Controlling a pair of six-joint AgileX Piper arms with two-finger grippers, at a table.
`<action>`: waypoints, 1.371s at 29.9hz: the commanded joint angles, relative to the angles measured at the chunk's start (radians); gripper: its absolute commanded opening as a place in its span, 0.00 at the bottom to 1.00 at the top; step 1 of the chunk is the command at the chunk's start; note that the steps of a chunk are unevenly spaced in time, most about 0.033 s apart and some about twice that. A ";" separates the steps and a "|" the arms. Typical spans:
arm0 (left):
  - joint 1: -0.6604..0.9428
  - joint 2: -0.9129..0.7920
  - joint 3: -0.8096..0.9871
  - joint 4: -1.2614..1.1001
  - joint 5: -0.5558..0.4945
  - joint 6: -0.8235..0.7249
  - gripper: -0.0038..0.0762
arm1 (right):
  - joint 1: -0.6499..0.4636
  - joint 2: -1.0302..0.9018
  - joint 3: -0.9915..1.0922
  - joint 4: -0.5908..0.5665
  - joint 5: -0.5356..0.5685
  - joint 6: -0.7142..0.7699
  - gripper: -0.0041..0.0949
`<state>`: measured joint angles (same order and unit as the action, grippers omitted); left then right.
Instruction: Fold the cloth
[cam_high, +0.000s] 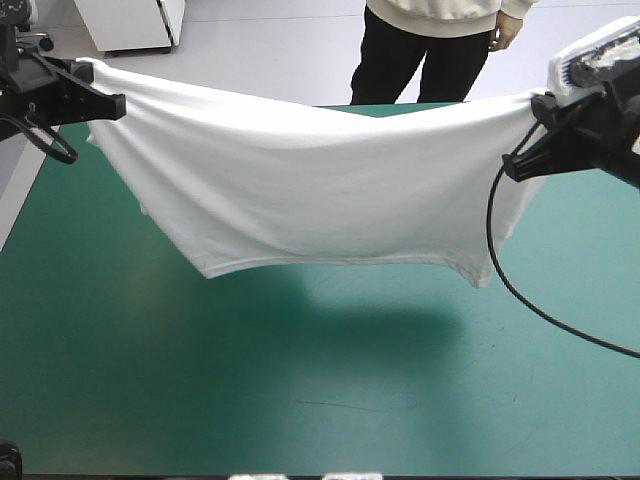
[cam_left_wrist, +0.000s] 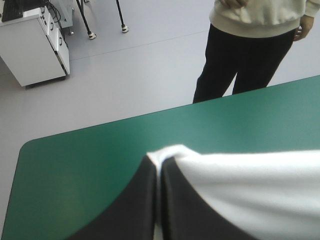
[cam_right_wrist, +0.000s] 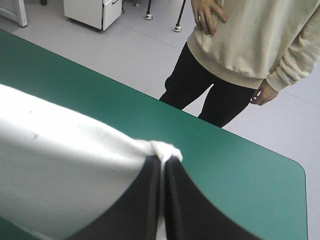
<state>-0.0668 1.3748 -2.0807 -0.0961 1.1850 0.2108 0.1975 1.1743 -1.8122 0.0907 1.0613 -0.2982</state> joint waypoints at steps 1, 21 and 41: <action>-0.002 -0.039 0.004 -0.011 -0.063 0.002 0.04 | -0.007 -0.047 -0.028 0.005 -0.053 0.005 0.02; -0.002 0.213 0.119 -0.091 -0.715 0.026 0.04 | -0.114 0.351 -0.076 0.070 -0.554 -0.001 0.02; -0.002 0.306 0.512 -0.103 -0.545 0.017 0.04 | -0.195 0.528 0.121 0.293 -0.141 -0.151 0.02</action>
<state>-0.0668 1.7525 -1.6257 -0.1773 0.6817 0.2162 0.0134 1.7641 -1.7392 0.3584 0.9280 -0.4368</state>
